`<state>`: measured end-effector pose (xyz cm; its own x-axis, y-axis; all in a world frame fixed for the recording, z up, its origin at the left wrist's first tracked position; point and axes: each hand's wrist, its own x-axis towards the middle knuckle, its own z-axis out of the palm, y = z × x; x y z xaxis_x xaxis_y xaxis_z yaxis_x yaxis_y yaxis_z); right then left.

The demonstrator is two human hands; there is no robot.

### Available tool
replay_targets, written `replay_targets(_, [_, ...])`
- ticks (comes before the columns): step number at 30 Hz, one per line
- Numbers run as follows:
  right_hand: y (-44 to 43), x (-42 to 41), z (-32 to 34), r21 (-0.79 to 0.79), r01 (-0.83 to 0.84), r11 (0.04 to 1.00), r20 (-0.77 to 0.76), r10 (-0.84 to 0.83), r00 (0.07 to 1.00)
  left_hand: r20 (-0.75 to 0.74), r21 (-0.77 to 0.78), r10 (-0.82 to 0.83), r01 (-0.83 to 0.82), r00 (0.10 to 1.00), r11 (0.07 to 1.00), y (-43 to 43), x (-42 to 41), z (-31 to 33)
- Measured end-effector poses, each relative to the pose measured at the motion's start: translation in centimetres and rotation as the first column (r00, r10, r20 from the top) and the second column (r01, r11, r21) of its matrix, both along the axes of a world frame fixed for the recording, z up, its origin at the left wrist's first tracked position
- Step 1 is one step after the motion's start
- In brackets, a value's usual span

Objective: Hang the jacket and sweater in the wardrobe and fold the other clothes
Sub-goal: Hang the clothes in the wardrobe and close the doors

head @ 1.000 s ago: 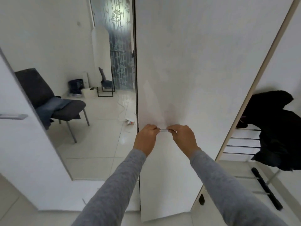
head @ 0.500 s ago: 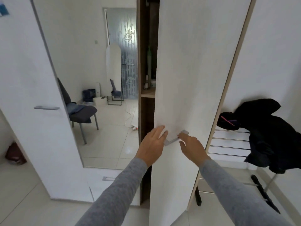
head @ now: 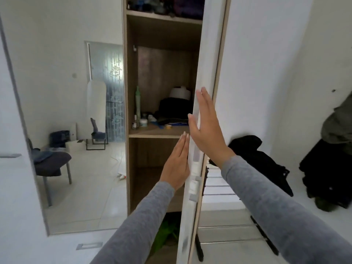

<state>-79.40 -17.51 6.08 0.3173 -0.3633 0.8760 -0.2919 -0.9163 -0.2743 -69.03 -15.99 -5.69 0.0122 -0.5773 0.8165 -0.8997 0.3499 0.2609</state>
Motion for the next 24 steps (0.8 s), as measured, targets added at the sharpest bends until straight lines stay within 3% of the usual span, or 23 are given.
replay_targets(7, [-1.6,-5.2,2.4,-0.135,0.207,0.969,-0.014,-0.211,0.977,0.004,-0.065,-0.243,0.243,0.970,0.968,-4.4,-4.2,2.5])
replay_targets(12, [-3.9,-7.9,2.1,-0.182,0.373,0.910,0.068,-0.367,0.928,-0.034,-0.078,-0.498,0.495,0.866,0.866,-8.5,-7.4,4.3])
replay_targets(14, [-5.1,-9.2,2.1,-0.195,0.434,0.880,0.096,-0.423,0.901,-0.021,-0.079,-0.526,0.523,0.850,0.848,-9.4,-8.9,4.8])
replay_targets(19, [-7.7,-12.1,1.9,-0.244,0.609,0.755,0.122,-0.599,0.791,0.028,-0.010,-0.548,0.548,0.836,0.836,-12.7,-11.6,4.9])
replay_targets(24, [-10.2,-13.5,1.2,-0.276,0.802,0.530,0.101,-0.813,0.573,0.134,0.005,-0.545,0.549,0.828,0.836,-16.6,-12.8,4.6])
